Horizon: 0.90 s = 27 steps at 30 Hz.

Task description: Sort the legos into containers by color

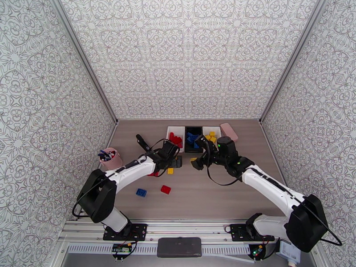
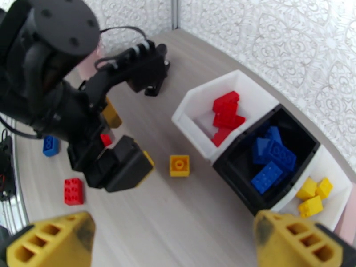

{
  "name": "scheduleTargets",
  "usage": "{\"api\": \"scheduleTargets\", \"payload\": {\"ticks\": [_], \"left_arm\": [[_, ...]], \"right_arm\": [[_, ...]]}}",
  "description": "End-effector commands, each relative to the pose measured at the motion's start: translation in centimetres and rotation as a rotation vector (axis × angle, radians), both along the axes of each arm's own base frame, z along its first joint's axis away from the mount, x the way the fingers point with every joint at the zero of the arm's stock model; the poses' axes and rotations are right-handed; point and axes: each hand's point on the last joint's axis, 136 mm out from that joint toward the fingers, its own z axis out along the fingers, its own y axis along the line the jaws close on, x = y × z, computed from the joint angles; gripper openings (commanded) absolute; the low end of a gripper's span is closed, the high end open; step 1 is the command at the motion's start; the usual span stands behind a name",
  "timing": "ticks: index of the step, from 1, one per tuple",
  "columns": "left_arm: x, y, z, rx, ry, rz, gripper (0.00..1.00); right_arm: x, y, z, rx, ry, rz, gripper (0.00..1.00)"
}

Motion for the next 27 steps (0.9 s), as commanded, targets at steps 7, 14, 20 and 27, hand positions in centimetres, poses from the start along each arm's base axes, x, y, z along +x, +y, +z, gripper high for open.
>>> {"api": "scheduleTargets", "payload": {"ticks": [7, 14, 20, 27], "left_arm": [[-1.1, 0.9, -5.5, 0.025, 0.176, 0.038, 0.8], [-1.2, 0.7, -7.0, 0.028, 0.215, 0.032, 0.67], [-1.3, 1.0, -7.7, 0.034, 0.233, 0.041, 0.57], [-1.5, 1.4, -8.1, 0.046, 0.243, 0.043, 0.39]], "right_arm": [[-0.3, 0.5, 0.7, -0.014, -0.006, 0.024, 0.98], [0.0, 0.5, 0.6, -0.017, -0.006, 0.015, 0.98], [0.2, 0.6, 0.4, -0.021, -0.001, 0.013, 0.98], [0.3, 0.5, 0.5, -0.021, -0.002, 0.005, 0.98]]}}
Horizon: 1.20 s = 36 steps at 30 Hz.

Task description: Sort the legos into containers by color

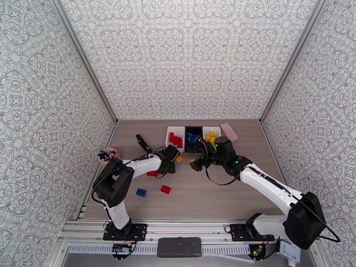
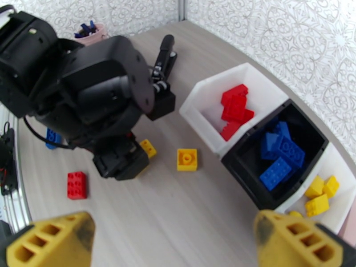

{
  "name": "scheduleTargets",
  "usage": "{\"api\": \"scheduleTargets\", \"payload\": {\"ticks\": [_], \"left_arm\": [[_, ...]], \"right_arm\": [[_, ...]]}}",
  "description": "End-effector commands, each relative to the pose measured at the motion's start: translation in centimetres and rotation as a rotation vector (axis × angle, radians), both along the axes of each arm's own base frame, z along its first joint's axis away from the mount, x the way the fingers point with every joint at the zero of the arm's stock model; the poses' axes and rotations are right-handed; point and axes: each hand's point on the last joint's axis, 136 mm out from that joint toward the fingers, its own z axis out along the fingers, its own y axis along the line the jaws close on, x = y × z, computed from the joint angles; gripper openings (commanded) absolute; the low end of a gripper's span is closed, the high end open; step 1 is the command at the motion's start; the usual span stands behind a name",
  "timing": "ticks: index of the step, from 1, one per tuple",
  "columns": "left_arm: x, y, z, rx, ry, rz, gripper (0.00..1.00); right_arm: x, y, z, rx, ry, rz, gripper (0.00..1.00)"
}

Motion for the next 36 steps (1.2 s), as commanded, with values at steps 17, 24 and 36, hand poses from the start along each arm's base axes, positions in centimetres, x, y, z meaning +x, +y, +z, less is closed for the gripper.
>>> {"api": "scheduleTargets", "payload": {"ticks": [17, 24, 36], "left_arm": [[2.2, -2.5, 5.0, -0.114, -0.138, -0.036, 0.29], [5.8, -6.6, 10.6, -0.269, -0.334, -0.123, 0.27], [10.4, -15.6, 16.7, -0.463, -0.587, -0.302, 0.26]], "right_arm": [[1.3, -1.7, 2.4, 0.003, -0.091, -0.126, 0.99], [0.8, -4.0, 3.2, 0.032, -0.109, -0.196, 0.99], [-0.4, -8.4, 3.3, 0.018, -0.116, -0.305, 0.99]]}}
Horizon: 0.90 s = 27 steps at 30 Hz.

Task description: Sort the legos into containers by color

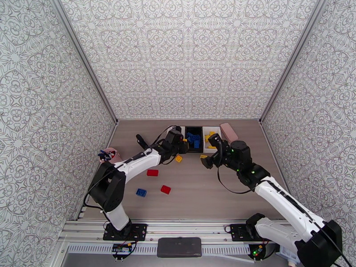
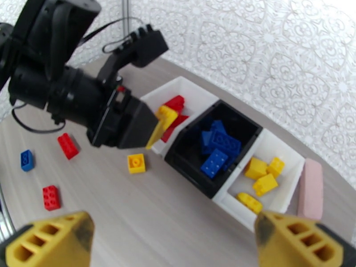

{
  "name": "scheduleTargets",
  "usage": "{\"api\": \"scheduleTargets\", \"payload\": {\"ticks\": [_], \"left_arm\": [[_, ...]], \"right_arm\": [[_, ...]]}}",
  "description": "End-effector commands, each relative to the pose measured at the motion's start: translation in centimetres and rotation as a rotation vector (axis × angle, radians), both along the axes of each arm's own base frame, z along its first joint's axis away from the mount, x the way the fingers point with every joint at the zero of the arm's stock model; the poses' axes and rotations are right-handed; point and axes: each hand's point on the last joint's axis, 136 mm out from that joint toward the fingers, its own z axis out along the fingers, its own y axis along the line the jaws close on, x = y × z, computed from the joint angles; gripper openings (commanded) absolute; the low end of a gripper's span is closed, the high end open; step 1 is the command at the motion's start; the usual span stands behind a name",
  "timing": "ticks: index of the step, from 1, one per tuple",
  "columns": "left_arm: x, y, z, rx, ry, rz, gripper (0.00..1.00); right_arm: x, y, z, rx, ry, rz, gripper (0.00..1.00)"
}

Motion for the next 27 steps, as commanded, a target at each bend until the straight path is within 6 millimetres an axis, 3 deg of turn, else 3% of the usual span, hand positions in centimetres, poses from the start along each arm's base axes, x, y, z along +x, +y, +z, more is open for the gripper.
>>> {"api": "scheduleTargets", "payload": {"ticks": [1, 6, 13, 24, 27], "left_arm": [[1.3, -4.4, 1.9, -0.052, -0.111, -0.102, 0.26], [3.2, -8.1, 3.0, -0.086, -0.192, -0.156, 0.26], [5.7, -11.4, 3.3, -0.133, -0.25, -0.212, 0.25], [10.1, -15.3, 0.3, -0.107, -0.21, -0.225, 0.24], [11.0, -16.0, 0.6, -0.12, -0.222, -0.225, 0.24]], "right_arm": [[-0.1, -1.3, -0.8, -0.014, 0.022, -0.051, 0.99], [-0.1, -2.3, -1.3, -0.026, 0.032, -0.087, 0.99], [0.2, -4.1, -2.3, -0.023, 0.061, -0.165, 0.99], [0.5, -5.0, -1.7, -0.016, 0.048, -0.193, 0.99], [0.4, -5.2, -1.5, -0.018, 0.047, -0.196, 0.99]]}}
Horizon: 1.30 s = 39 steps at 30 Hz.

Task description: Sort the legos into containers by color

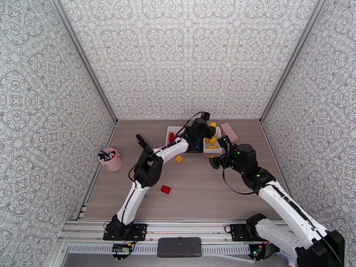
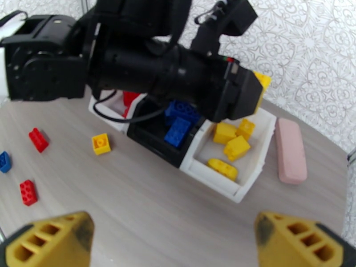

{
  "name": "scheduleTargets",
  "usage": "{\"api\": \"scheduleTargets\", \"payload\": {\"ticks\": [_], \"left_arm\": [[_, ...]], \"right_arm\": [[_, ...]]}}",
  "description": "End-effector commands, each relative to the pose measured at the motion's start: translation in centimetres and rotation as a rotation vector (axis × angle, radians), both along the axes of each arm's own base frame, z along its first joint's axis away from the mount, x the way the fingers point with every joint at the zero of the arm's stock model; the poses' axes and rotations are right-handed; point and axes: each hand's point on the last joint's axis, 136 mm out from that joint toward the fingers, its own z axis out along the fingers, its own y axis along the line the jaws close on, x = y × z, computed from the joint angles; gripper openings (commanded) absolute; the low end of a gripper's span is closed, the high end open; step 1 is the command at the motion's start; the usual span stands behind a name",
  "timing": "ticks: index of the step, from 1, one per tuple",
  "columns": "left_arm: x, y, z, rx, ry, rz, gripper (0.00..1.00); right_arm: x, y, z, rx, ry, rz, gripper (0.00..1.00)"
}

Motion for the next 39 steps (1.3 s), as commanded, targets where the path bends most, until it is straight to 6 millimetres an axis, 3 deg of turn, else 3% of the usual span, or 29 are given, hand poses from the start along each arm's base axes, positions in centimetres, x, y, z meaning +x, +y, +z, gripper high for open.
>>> {"api": "scheduleTargets", "payload": {"ticks": [1, 4, 8, 11, 19, 29, 34, 39], "left_arm": [[0.4, -0.6, -0.7, 0.022, 0.023, -0.023, 0.24], [0.9, -0.7, -1.7, 0.065, 0.024, -0.019, 0.26], [1.0, -0.7, -1.1, 0.073, 0.017, -0.017, 0.36], [0.5, -0.5, 0.5, 0.072, -0.004, -0.028, 0.5], [-2.0, 2.0, 5.8, 0.086, -0.049, -0.03, 0.73], [-7.3, 8.9, 8.3, 0.085, -0.019, 0.047, 0.95], [-9.9, 13.6, 9.8, 0.095, -0.06, 0.118, 0.97], [-13.1, 18.4, 9.6, 0.148, -0.111, 0.145, 0.98]], "right_arm": [[-0.1, -0.8, 0.7, 0.005, -0.01, -0.032, 0.99], [-0.1, -0.9, 0.9, 0.005, -0.015, -0.035, 0.99], [-0.1, -0.8, 1.0, 0.008, -0.016, -0.032, 0.99], [-0.2, -0.7, 1.1, 0.012, -0.013, -0.028, 0.99], [0.1, 0.1, 1.2, 0.055, -0.014, 0.002, 0.99], [1.3, 3.1, 0.1, 0.112, 0.034, 0.11, 0.98], [2.3, 5.6, -1.4, 0.097, 0.076, 0.164, 0.99], [3.1, 8.2, -2.6, 0.101, 0.098, 0.205, 0.99]]}}
